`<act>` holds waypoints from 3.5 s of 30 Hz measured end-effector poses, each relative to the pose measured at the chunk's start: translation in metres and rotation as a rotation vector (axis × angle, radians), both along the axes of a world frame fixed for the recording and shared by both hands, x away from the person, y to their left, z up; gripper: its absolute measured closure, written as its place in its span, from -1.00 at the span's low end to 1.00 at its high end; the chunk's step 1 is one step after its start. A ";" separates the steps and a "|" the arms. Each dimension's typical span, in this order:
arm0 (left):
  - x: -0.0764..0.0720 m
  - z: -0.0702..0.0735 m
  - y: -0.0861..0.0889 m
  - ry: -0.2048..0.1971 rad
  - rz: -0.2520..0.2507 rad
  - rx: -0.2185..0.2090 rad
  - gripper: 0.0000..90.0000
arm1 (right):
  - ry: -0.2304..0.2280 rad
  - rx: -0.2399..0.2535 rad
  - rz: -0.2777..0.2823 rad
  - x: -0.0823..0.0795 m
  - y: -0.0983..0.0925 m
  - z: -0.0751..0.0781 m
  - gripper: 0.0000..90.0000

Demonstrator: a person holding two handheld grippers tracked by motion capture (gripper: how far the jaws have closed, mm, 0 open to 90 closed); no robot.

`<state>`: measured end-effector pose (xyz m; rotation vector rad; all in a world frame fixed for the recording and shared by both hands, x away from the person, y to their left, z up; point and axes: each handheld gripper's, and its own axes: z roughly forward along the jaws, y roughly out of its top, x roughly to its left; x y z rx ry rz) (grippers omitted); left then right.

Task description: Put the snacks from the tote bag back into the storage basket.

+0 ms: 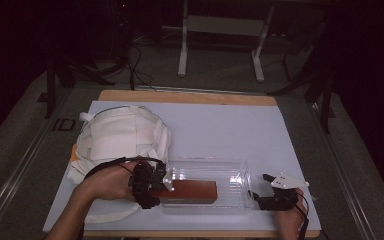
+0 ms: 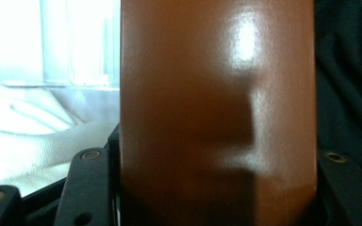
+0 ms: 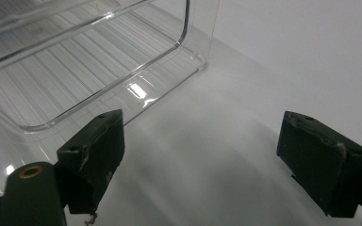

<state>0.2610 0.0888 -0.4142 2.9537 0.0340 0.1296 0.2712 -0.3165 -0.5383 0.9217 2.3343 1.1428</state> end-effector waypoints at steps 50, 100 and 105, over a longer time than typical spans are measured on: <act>0.011 0.004 -0.050 0.047 -0.085 -0.104 -0.08 | 0.011 0.000 0.005 0.001 0.000 0.000 -0.65; 0.015 -0.018 -0.043 0.173 -0.012 -0.029 -0.43 | 0.016 -0.022 0.014 0.001 0.003 -0.001 -0.65; 0.013 -0.015 -0.040 0.169 -0.011 -0.026 -0.43 | 0.013 -0.022 0.015 0.001 0.003 -0.001 -0.65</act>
